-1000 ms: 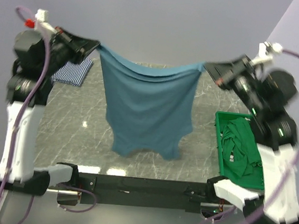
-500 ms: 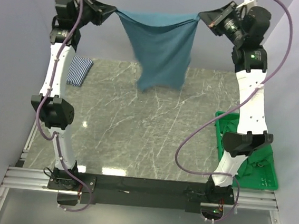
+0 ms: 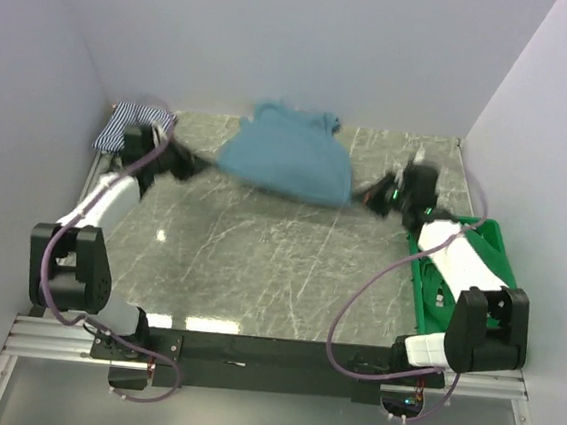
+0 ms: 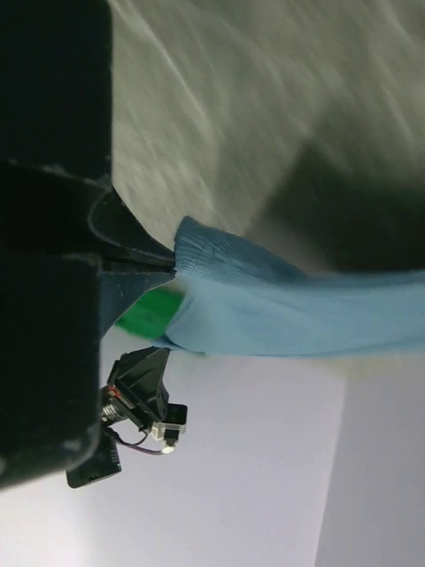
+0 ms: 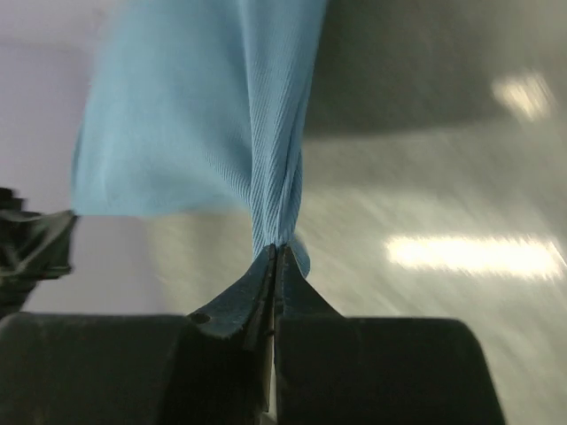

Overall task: Fold and stack the tank tops
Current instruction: Flatten the tank top out

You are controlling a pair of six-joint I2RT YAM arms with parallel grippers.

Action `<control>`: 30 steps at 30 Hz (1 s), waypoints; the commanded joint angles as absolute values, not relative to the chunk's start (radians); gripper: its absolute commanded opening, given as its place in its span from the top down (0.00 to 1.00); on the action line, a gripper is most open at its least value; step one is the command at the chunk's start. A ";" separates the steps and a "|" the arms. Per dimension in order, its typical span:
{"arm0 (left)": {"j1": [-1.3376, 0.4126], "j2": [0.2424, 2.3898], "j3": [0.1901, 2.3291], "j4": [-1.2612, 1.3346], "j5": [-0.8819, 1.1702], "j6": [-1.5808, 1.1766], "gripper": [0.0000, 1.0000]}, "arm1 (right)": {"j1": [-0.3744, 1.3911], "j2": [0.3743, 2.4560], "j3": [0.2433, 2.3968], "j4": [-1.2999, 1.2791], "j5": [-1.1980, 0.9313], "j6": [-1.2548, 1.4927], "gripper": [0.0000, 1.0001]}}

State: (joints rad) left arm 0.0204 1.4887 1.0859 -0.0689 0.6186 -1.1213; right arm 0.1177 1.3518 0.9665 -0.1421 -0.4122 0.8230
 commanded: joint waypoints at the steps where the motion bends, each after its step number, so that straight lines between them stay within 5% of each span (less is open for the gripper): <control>1: -0.020 1.384 0.814 -0.126 0.565 -1.045 0.99 | 0.146 1.315 0.769 -0.127 -0.413 0.839 1.00; 8: -0.041 1.256 0.601 -0.244 0.503 -1.026 0.99 | 0.144 1.247 0.519 -0.231 -0.413 0.802 1.00; 24: -0.072 1.068 0.468 -0.468 0.503 -0.960 0.99 | 0.140 0.922 0.350 -0.580 -0.437 0.841 1.00; 27: -0.077 1.060 0.450 -0.469 0.509 -0.946 0.99 | 0.138 0.878 0.307 -0.610 -0.445 0.853 0.78; 30: -0.077 1.057 0.452 -0.494 0.523 -0.925 0.77 | 0.138 0.826 0.307 -0.649 -0.439 0.853 0.57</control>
State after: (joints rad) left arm -0.0731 1.0767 0.4511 -0.4690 0.4999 -0.9657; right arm 0.1413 0.8757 0.3046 -0.5766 -0.4351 0.8455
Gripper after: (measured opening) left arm 0.197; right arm 0.400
